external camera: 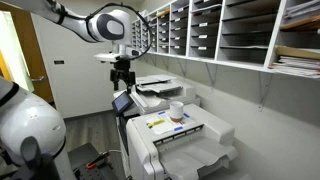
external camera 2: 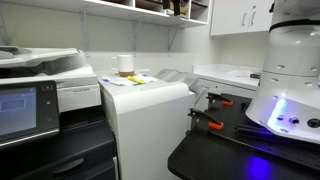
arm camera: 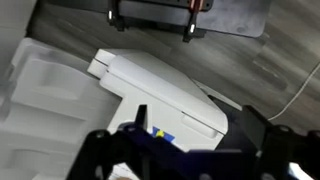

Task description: Pick up the yellow object and put it in the cup

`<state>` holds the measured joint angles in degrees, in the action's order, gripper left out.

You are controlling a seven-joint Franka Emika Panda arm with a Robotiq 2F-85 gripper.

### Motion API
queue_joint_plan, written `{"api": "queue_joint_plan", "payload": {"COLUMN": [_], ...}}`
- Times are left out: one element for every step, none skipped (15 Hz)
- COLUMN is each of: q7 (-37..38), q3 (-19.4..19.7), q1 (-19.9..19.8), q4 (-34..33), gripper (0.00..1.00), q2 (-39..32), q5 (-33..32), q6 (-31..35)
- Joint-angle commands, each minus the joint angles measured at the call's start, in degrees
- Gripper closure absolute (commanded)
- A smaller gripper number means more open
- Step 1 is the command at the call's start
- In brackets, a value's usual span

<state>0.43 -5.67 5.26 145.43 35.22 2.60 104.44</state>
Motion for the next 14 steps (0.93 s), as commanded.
{"api": "queue_joint_plan", "payload": {"q7": [0.12,0.12,0.12,0.12,0.12,1.27,2.35,2.78,4.09,4.66,5.0,5.43,6.13,5.77], "q3": [0.18,0.18,0.18,0.18,0.18,0.25,0.25,0.78,1.13,1.6,2.16,2.72,2.91,3.37], "q1": [0.22,0.22,0.22,0.22,0.22,-0.14,-0.76,-1.21,-1.79,-2.42,-2.83,-3.28,-3.68,-3.82], "q4": [-0.1,-0.1,-0.1,-0.1,-0.1,-0.25,-0.53,-1.47,-2.07,-3.04,-3.54,-4.14,-5.01,-6.39], "gripper": [0.0,0.0,0.0,0.0,0.0,0.0,0.0,0.0,0.0,0.0,0.0,0.0,0.0,0.0], "q2": [-0.04,-0.04,-0.04,-0.04,-0.04,-0.69,-1.85,-4.02,-5.99,-8.99,-11.79,-15.02,-18.65,-22.92], "q5": [-0.11,-0.11,-0.11,-0.11,-0.11,0.55,0.59,1.22,1.73,2.0,2.71,3.76,4.11,4.85], "q6": [-0.11,-0.11,-0.11,-0.11,-0.11,1.5,4.41,6.67,9.68,12.84,17.15,21.37,25.37,28.57]}}
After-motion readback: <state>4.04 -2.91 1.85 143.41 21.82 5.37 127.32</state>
